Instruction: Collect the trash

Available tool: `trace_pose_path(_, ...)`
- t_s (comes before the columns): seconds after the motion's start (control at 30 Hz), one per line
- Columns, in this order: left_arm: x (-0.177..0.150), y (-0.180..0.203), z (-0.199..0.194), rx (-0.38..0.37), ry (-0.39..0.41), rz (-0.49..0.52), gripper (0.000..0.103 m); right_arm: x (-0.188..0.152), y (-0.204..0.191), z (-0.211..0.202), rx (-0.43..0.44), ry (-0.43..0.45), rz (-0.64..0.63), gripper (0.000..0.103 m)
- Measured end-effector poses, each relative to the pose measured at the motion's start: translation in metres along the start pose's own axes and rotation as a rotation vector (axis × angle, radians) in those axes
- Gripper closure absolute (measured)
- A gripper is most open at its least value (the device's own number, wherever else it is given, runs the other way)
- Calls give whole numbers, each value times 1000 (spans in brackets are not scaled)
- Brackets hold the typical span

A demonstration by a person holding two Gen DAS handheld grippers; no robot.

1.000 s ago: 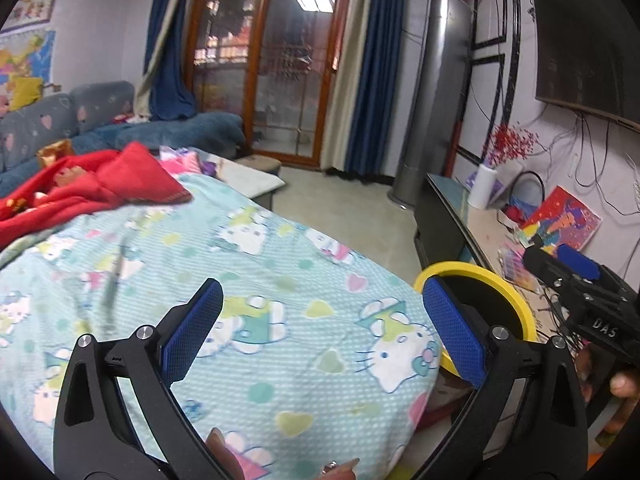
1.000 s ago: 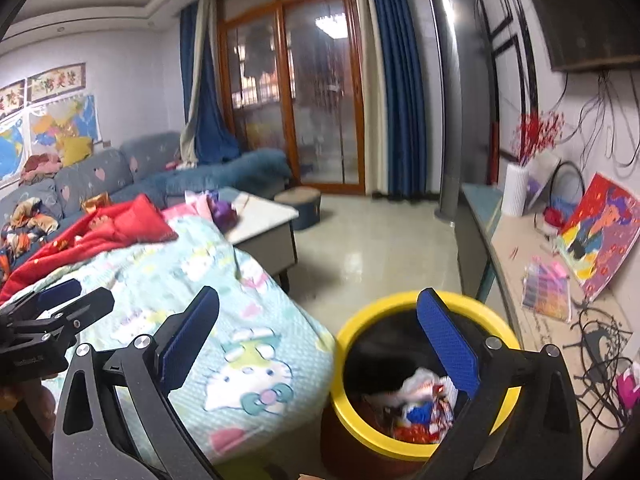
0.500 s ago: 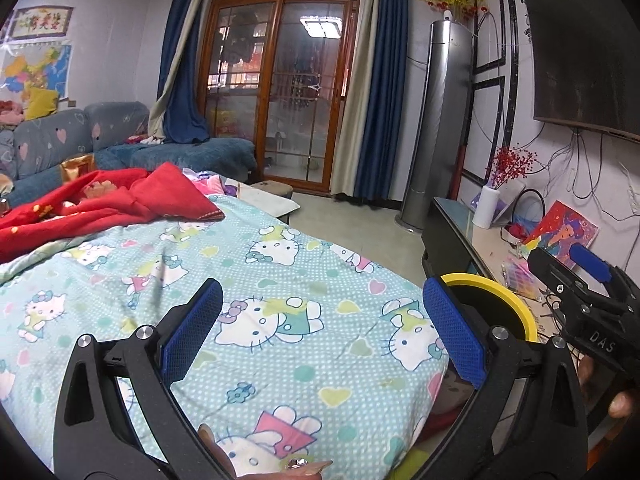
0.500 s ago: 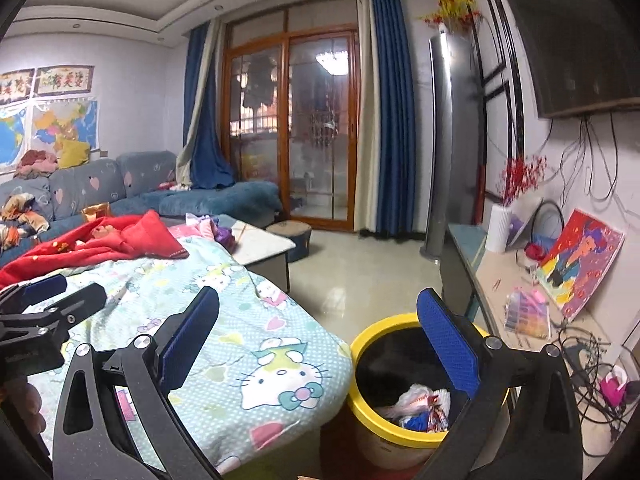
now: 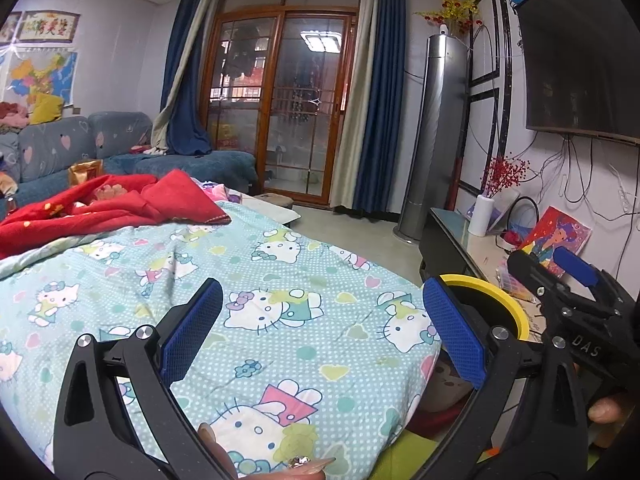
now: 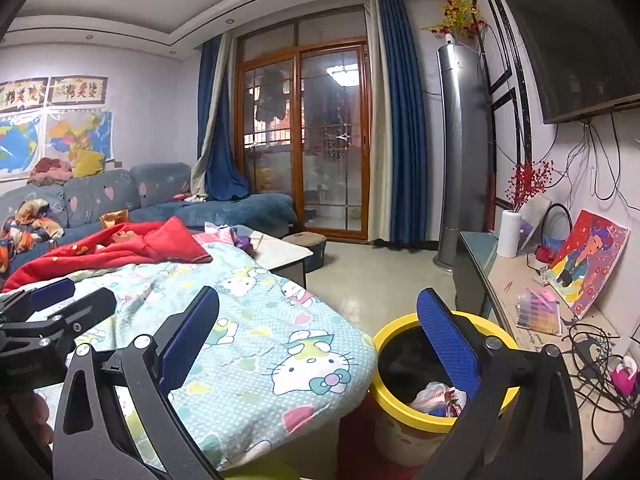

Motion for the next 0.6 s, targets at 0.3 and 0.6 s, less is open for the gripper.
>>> trace_pose_path(0.3, 0, 0, 0, 0, -1, -3, 11, -6, 3, 7, -6, -33, 14, 7)
trace_pose_path(0.6, 1, 0, -1, 3, -2, -3, 11, -5, 2, 8, -4, -30, 13, 7)
Point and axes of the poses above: each gripper's, at about its wrist camera, not at the fingertips, and z roughly the way its jaws point, y to its right, x to its top, the point moved 9 cm from there along z, roughly the way its jaws point, and after that the axes turned 3 degrees about y, right-handed, at the moved point
